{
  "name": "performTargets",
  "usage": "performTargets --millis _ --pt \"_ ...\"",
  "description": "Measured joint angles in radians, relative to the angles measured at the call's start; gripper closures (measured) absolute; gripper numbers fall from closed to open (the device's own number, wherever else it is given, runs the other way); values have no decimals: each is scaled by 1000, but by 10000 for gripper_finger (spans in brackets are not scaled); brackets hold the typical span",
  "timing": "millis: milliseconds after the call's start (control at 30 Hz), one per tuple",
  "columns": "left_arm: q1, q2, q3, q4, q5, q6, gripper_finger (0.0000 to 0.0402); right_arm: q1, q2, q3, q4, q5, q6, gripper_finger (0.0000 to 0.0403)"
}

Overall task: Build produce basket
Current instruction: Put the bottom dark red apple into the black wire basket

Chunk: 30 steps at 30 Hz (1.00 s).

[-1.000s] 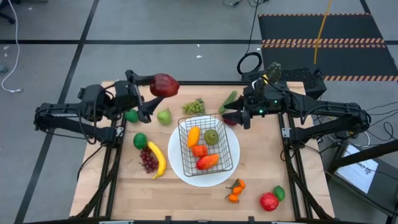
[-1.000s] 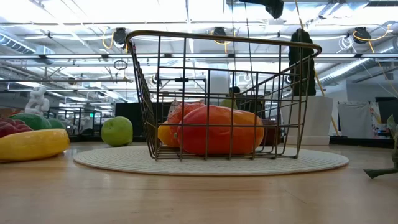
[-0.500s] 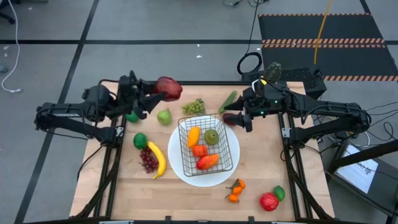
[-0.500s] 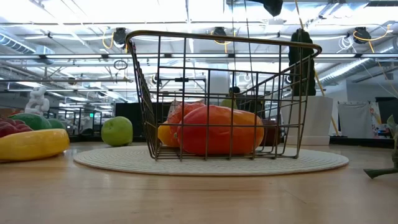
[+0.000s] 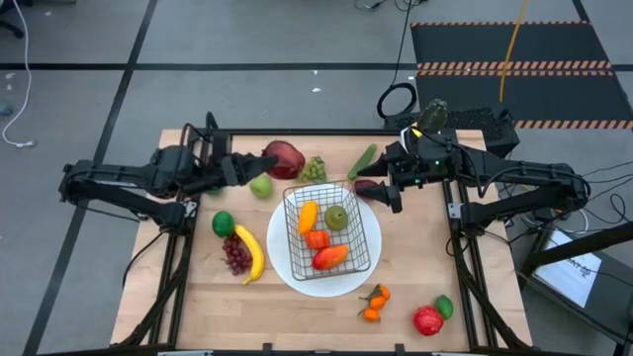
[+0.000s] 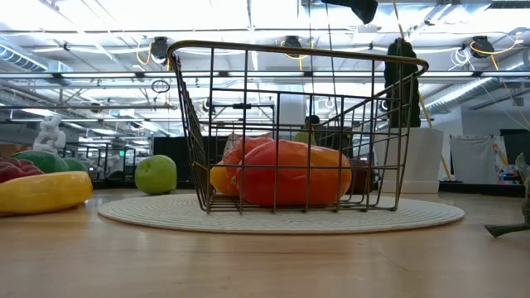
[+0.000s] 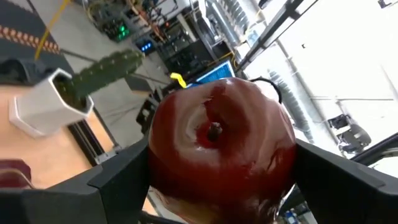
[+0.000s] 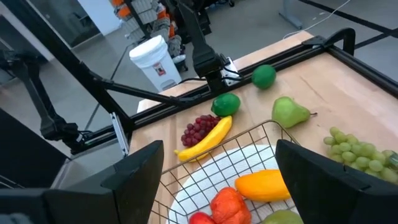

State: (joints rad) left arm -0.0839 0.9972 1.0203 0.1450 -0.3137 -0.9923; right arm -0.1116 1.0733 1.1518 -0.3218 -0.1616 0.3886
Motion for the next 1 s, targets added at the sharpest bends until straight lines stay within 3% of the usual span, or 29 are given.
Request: performTargets --millis 267,400,833,1000 --pt "-15 25 0 7 28 -168 50 0 0 0 -2 0 -16 101" --pt "-18 26 0 6 29 -164 50 0 0 0 -3 1 -18 101" --pt "-26 71 0 70 47 447 50 0 0 0 -5 7 15 101" --pt "-45 144 1 71 75 566 50 -17 0 0 -1 8 110 101"
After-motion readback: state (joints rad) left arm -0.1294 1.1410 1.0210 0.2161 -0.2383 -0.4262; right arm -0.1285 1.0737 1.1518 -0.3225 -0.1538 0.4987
